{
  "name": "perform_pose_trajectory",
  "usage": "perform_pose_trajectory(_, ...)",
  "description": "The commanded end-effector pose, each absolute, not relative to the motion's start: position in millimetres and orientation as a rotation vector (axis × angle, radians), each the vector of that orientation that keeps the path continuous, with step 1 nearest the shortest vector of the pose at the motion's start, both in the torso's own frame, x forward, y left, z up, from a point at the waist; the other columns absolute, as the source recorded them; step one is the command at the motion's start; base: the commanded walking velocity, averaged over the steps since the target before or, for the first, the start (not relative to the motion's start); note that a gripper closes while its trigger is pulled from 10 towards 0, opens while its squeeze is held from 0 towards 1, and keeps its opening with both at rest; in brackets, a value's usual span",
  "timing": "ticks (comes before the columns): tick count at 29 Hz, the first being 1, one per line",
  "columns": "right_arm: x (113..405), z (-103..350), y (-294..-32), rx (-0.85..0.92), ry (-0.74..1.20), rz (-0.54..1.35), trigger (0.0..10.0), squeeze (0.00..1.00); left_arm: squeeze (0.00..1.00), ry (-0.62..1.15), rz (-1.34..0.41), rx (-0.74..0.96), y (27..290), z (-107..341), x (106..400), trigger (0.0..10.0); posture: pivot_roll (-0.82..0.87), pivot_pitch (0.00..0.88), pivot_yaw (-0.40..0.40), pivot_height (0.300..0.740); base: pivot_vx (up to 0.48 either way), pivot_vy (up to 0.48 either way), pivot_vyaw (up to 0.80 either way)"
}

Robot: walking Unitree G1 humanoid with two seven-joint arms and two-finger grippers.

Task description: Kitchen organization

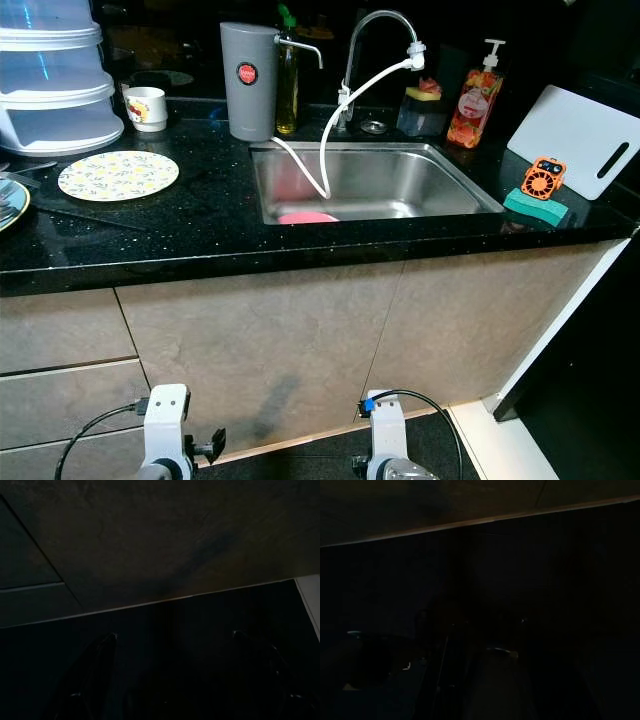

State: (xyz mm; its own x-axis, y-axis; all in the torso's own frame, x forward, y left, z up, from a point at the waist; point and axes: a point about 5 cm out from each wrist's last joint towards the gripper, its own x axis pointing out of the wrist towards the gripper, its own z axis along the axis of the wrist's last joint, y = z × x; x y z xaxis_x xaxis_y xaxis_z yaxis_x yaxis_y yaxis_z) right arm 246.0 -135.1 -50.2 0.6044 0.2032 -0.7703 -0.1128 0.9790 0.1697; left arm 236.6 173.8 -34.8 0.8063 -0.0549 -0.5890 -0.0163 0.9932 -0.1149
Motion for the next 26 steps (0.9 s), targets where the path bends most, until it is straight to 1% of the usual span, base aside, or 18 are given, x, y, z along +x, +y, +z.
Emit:
perform_pose_trajectory(1,243.7,-51.8,-140.4,0.104,0.912,0.163,10.0,0.00,0.00,0.648,-0.034,-0.120,168.2,-36.6,236.4,10.0,0.02,0.000,-0.092,0.740,0.000,0.000,0.00)
perform_pose_trajectory(26,248.9,-48.3,-137.4,0.114,0.903,0.163,10.0,0.00,0.00,0.645,-0.022,-0.099,172.9,-34.1,240.9,10.0,0.03,0.000,-0.082,0.740,0.000,0.000,0.00)
